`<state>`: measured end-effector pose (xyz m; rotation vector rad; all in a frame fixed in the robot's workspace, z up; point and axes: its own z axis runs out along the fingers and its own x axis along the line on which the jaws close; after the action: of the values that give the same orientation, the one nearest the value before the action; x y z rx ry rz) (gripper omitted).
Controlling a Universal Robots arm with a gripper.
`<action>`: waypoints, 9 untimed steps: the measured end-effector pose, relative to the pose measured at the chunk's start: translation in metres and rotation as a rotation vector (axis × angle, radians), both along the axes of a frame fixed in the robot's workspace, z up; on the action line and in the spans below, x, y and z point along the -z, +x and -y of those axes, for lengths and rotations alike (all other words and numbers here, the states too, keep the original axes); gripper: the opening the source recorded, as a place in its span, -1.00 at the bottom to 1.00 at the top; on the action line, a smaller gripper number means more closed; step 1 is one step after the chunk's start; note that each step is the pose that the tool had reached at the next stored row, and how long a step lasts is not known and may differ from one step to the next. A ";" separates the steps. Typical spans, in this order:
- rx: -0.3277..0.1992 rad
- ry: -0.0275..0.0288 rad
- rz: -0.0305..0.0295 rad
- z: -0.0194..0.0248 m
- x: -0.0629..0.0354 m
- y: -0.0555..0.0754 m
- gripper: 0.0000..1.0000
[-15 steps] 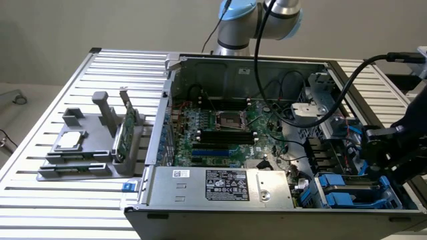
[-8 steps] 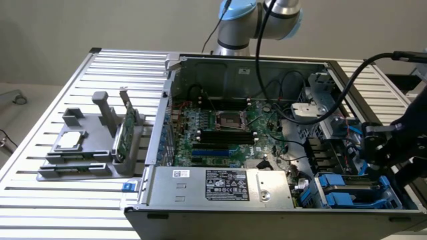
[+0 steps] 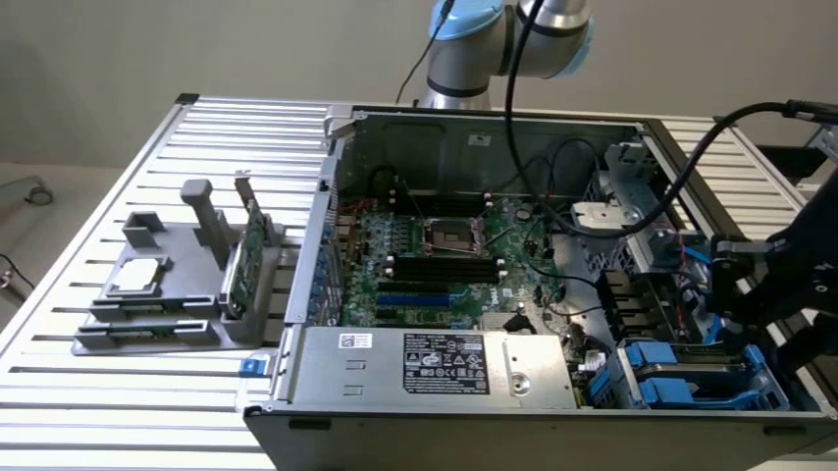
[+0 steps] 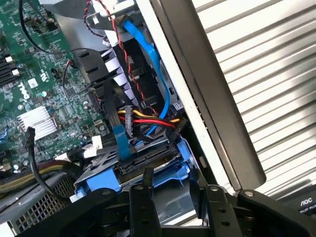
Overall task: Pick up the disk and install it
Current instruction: 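Insert the first disk wire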
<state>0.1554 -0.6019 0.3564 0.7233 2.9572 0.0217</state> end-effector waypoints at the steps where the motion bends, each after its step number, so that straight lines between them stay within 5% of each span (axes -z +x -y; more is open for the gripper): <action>1: 0.018 0.0000 -0.0003 0.0000 0.0003 0.000 -0.15; 9: 0.154 -0.0002 -0.0062 0.0000 0.0021 0.000 -0.15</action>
<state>0.1555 -0.6018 0.3543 0.9496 2.8980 0.0077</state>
